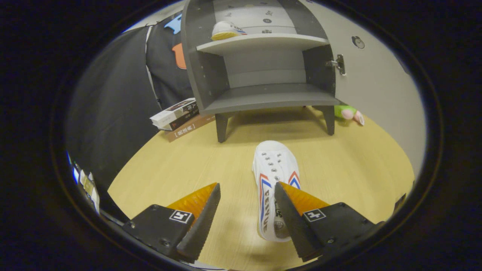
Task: Open the shoe cabinet door, grab the shoes and put them into the shoe cabinet, then close the shoe cabinet door.
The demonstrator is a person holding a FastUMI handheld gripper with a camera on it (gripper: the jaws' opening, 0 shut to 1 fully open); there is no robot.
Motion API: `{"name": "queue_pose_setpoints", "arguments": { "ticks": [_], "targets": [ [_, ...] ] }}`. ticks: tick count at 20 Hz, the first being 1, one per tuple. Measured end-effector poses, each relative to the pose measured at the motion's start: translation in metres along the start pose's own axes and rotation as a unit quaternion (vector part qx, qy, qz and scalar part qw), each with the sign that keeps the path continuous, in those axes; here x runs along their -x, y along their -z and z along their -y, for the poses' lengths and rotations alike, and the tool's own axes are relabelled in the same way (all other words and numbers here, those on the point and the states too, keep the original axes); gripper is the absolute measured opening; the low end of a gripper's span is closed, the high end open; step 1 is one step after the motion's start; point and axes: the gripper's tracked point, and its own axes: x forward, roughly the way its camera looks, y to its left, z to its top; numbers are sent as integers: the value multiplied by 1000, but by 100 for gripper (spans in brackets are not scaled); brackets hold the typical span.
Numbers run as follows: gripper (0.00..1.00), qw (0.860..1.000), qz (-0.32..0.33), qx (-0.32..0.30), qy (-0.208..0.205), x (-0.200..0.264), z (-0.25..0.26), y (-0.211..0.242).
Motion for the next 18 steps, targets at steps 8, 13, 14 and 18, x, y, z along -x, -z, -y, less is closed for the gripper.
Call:
{"name": "queue_pose_setpoints", "arguments": {
  "ticks": [8,13,14,18],
  "targets": [
    [89,1000,4,6,6,-11,3,4],
    [81,1000,3,-5,25,-13,10,6],
    [77,1000,1,-12,26,-12,10,6],
    [58,999,-8,-24,44,-14,17,9]
  ]
}}
